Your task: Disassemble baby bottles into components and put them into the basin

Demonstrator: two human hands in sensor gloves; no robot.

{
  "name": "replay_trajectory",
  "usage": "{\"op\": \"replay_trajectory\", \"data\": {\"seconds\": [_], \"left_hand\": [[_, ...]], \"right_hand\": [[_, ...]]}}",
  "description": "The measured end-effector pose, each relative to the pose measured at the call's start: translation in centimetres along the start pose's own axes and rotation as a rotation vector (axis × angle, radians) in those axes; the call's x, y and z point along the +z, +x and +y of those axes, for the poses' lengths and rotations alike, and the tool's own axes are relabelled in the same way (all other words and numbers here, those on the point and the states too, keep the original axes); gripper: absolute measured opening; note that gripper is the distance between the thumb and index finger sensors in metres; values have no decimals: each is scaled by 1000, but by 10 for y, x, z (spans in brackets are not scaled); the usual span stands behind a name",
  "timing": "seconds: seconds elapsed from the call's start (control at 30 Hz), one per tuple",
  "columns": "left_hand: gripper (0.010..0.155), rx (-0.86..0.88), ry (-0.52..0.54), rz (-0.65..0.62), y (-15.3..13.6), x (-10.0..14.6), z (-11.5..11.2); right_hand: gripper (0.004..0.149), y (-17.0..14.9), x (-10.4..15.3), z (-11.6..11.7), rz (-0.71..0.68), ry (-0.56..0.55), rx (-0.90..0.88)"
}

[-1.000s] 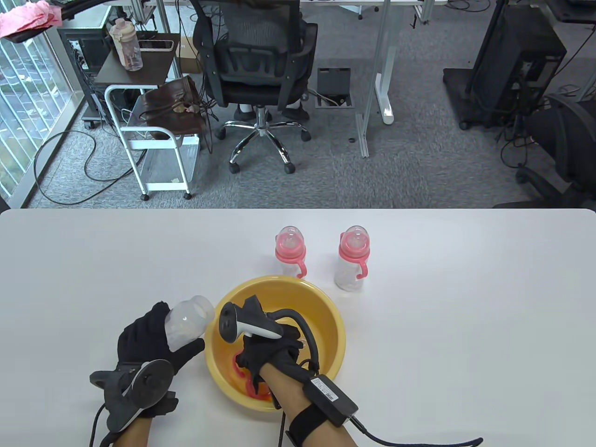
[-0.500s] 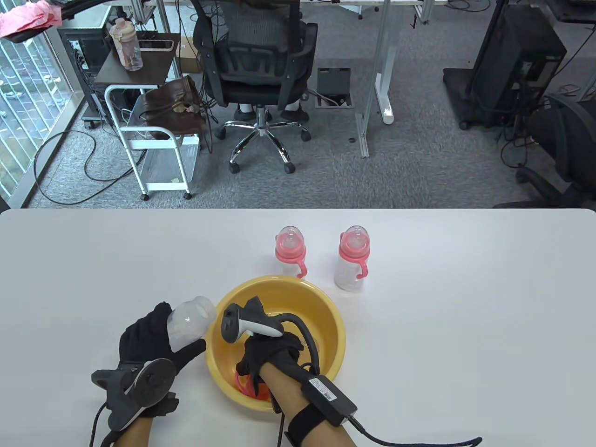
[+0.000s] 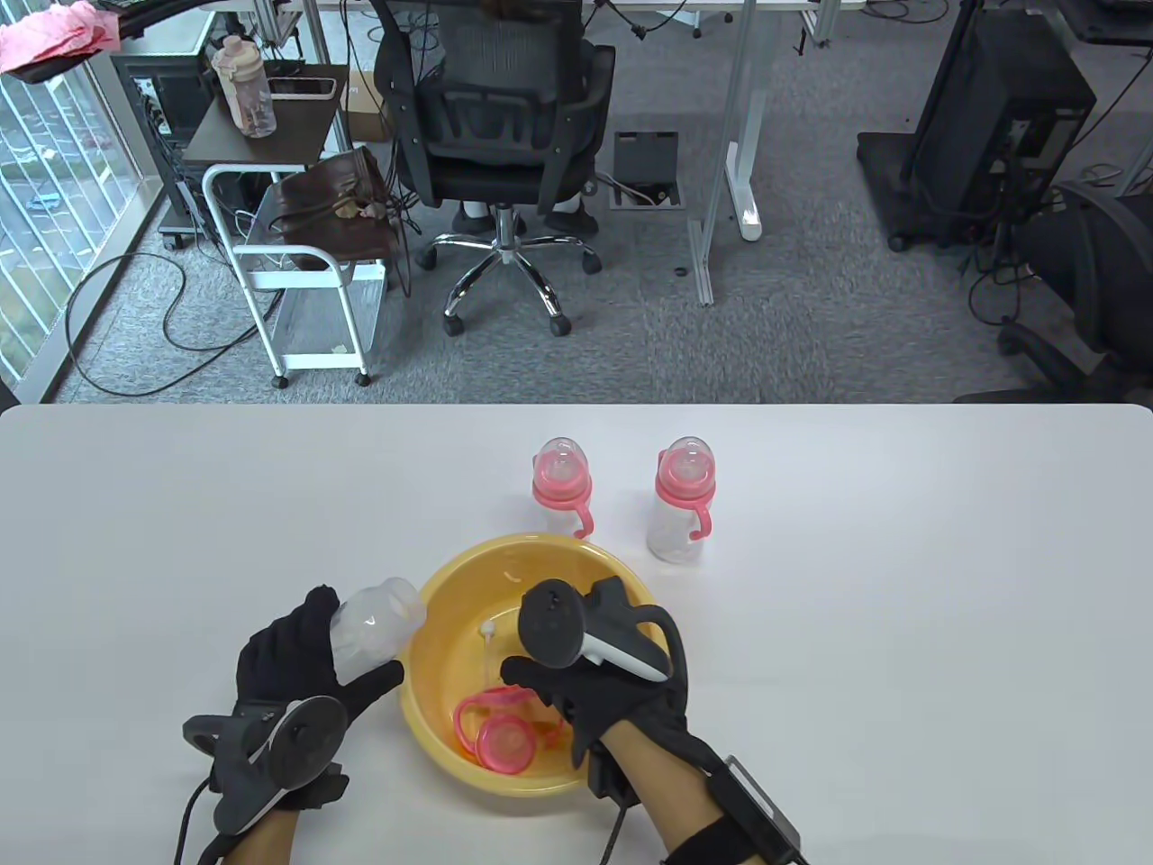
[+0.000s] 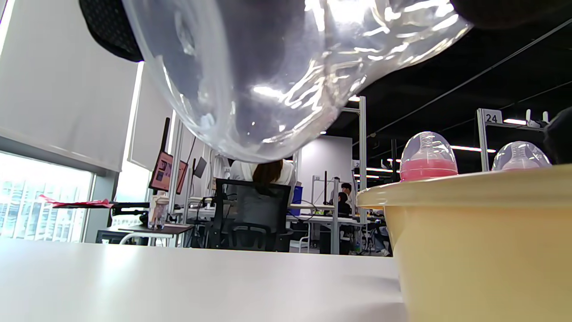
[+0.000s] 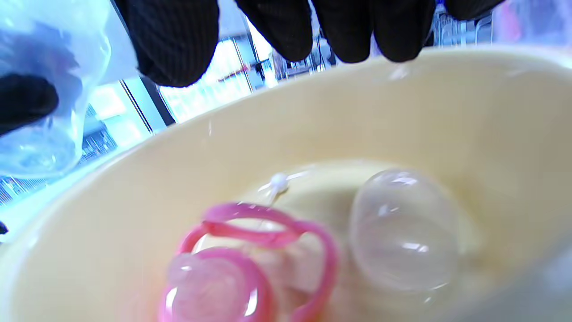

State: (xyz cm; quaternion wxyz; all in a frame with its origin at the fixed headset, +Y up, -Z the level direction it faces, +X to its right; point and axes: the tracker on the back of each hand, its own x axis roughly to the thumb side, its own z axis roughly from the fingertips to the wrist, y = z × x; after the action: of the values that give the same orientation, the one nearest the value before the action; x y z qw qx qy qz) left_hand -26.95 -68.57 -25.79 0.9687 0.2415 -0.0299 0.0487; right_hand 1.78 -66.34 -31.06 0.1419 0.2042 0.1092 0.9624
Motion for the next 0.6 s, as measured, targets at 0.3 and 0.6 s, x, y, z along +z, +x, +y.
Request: {"op": "replay_trajectory", "data": {"seconds": [0.3, 0.6], "left_hand": [[102, -43, -30, -54, 14, 0, 4], [95, -194, -52, -155, 40, -2, 15]], "right_hand": [[79, -62, 55, 8, -10, -177, -7], [76, -78, 72, 7, -8, -274, 5]]}}
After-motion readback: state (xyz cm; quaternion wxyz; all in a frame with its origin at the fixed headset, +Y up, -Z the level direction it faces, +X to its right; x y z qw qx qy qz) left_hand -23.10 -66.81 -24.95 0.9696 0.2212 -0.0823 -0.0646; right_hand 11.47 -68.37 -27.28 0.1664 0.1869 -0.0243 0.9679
